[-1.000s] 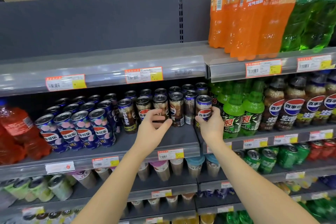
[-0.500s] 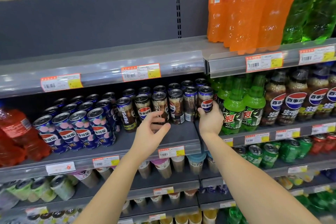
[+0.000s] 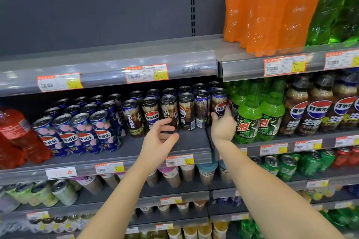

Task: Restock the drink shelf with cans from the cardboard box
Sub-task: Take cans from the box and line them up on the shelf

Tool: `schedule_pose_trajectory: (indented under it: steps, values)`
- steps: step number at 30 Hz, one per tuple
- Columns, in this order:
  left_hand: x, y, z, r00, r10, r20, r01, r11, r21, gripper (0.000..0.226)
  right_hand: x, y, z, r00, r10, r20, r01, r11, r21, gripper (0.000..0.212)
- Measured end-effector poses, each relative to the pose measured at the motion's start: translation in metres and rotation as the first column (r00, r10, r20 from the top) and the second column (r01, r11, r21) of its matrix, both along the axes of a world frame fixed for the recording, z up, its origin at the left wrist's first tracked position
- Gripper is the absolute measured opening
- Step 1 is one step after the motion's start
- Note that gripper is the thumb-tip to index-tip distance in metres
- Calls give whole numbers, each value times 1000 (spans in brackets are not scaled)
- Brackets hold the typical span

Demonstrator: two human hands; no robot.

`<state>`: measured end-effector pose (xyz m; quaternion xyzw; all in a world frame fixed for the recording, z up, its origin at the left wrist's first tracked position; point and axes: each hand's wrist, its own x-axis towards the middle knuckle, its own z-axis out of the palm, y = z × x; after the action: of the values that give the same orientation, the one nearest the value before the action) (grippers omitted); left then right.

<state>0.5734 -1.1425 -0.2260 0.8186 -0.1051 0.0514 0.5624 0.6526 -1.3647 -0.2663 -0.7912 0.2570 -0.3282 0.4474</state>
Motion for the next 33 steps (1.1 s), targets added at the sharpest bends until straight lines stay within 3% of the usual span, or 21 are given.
schedule_pose_trajectory:
  steps: [8, 14, 18, 21, 24, 29, 33]
  values:
    - [-3, -15, -5, 999, 35, -7, -35, 999, 28, 48, -3, 1, 0, 998, 42, -50, -41, 999, 9, 65]
    - [-7, -16, -9, 995, 92, 25, -94, 993, 74, 48, -37, 14, 12, 991, 135, 15, -136, 984, 119, 56]
    - [-12, -4, -11, 986, 146, 75, -157, 972, 173, 47, -71, 30, 14, 938, 335, 87, -331, 942, -58, 42]
    - [-15, 13, -14, 976, 185, 118, -213, 926, 312, 47, -78, 44, 9, 841, 535, -80, -536, 802, -262, 42]
    - [-22, 36, -19, 965, 180, 190, -254, 824, 507, 49, -78, 67, -2, 712, 654, -255, -699, 630, -338, 51]
    - [-56, 91, -28, 941, 262, 213, -336, 657, 675, 53, -85, 130, -16, 548, 761, -346, -814, 391, -430, 54]
    - [-98, 151, -37, 913, 373, 167, -370, 584, 722, 53, -101, 198, -17, 436, 807, -397, -863, 249, -440, 54]
